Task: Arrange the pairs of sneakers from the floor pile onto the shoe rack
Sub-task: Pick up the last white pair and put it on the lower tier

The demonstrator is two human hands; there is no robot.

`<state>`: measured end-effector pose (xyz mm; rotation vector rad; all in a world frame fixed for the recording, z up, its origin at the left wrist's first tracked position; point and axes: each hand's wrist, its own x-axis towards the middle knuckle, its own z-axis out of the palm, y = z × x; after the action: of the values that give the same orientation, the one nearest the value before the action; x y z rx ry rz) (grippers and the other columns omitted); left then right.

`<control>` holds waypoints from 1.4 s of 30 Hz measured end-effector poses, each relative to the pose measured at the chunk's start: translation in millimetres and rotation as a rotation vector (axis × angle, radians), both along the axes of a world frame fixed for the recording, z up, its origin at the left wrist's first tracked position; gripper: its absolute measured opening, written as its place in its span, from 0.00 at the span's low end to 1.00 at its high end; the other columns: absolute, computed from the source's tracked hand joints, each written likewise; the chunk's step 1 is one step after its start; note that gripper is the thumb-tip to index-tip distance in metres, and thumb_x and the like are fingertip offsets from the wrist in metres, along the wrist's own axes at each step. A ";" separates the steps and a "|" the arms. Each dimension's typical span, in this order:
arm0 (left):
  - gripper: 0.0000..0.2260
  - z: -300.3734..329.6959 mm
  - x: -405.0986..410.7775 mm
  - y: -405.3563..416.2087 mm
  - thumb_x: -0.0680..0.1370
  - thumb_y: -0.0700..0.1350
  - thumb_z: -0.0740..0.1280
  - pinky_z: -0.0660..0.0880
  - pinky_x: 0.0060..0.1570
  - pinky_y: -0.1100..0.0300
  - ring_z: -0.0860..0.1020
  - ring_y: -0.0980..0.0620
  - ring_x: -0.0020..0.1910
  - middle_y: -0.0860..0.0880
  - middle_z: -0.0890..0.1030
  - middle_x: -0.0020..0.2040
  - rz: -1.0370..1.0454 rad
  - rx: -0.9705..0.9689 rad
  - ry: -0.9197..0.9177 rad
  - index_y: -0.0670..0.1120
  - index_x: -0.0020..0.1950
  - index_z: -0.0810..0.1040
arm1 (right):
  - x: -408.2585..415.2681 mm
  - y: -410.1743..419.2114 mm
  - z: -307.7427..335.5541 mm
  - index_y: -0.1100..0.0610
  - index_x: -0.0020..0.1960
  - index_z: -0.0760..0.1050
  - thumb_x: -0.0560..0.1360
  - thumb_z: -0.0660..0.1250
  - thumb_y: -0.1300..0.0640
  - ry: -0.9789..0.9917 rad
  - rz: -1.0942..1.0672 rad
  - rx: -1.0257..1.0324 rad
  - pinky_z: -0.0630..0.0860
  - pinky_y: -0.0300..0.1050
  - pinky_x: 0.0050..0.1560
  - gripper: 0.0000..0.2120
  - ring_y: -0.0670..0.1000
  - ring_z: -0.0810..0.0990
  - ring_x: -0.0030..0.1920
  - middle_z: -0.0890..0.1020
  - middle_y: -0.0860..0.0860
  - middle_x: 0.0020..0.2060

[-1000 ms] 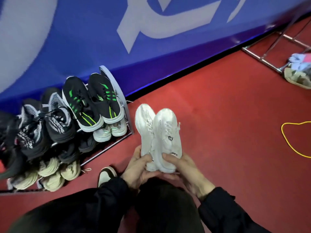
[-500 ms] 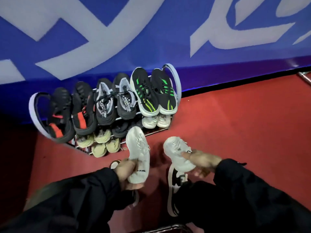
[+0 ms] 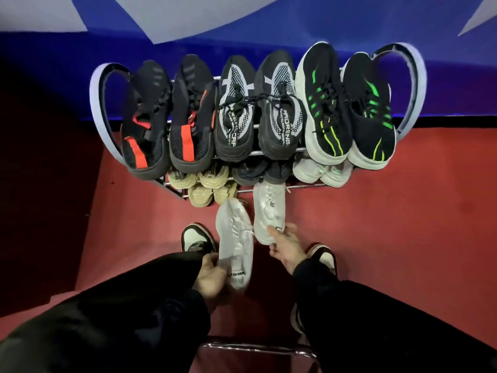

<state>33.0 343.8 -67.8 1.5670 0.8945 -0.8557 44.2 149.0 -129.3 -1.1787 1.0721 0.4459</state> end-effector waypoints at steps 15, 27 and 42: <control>0.06 -62.5 60.1 -17.1 0.81 0.36 0.64 0.82 0.47 0.43 0.80 0.38 0.54 0.37 0.78 0.57 0.247 -0.128 -0.085 0.47 0.53 0.73 | 67.8 5.9 -62.0 0.53 0.72 0.64 0.81 0.66 0.57 -0.035 -0.049 -0.142 0.79 0.41 0.43 0.21 0.46 0.75 0.37 0.78 0.47 0.45; 0.10 -73.9 90.2 -20.4 0.82 0.37 0.64 0.83 0.37 0.59 0.84 0.53 0.34 0.46 0.82 0.46 0.222 -0.169 -0.152 0.40 0.63 0.74 | 72.5 -2.8 -72.8 0.54 0.67 0.67 0.83 0.63 0.55 -0.103 -0.097 -0.160 0.79 0.48 0.56 0.14 0.52 0.78 0.50 0.79 0.46 0.50; 0.12 -83.7 87.4 -2.3 0.84 0.38 0.62 0.83 0.43 0.57 0.83 0.49 0.44 0.43 0.82 0.52 0.205 -0.144 -0.187 0.37 0.66 0.73 | 98.6 21.5 -68.8 0.51 0.80 0.57 0.84 0.60 0.59 -0.077 -0.343 0.113 0.76 0.52 0.66 0.26 0.61 0.79 0.65 0.74 0.55 0.70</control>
<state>120.4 341.6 -151.6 1.3786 0.8236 -0.6041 142.8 170.4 -198.0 -0.8836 1.1402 0.1886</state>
